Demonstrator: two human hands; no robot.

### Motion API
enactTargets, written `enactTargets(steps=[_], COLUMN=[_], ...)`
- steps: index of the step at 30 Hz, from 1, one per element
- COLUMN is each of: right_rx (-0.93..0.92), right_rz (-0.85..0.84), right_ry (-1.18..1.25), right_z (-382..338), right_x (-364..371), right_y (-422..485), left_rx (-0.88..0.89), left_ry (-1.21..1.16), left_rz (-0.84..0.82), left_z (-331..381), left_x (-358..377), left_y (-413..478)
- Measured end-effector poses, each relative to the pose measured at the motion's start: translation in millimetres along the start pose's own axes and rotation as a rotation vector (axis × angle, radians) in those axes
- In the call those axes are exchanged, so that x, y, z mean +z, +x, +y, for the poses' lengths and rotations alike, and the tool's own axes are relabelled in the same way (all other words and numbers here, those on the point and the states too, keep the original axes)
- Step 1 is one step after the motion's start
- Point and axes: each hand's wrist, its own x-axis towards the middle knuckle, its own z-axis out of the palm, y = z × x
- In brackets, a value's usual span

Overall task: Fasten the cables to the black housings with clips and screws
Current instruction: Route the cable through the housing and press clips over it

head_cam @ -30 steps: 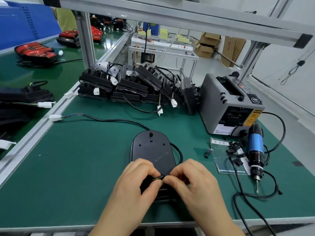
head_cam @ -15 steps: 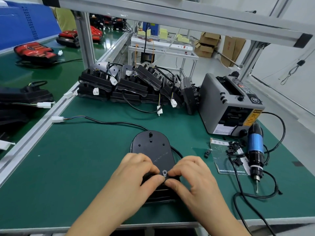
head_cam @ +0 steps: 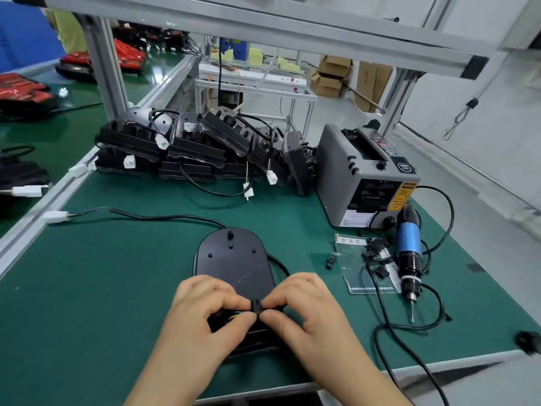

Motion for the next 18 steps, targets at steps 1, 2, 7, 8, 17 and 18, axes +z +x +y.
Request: enactTargets(steps=[1,2,7,8,17,18], right_rx=[0.027,0.053,0.243,0.3,0.655,0.668], right_rz=[-0.029,-0.062,-0.142,-0.135,-0.156,-0.166], right_ry=[0.01,0.011,-0.128,-0.224,-0.797,-0.787], right_z=[0.7,1.5,23.5,33.4,135.6,138.8], right_x=[-1.3,-3.2,-38.8,-52.0,-124.9,-123.1], right_y=[0.4,1.0,21.4,29.5,84.0,84.8], left_rx=[0.0,-0.004,0.001,0.004,0.008,0.007], left_ry=[0.001,0.0,0.007,0.004,-0.027,-0.027], left_rz=[0.003,0.004,0.005,0.004,0.006,0.005], left_z=[-0.5,-1.0,-4.0,-3.4,-3.5,-3.3], left_x=[0.7,1.2,2.0,2.1,2.4,2.4], left_y=[-0.3,-0.5,-2.2,-2.0,-0.2,0.0])
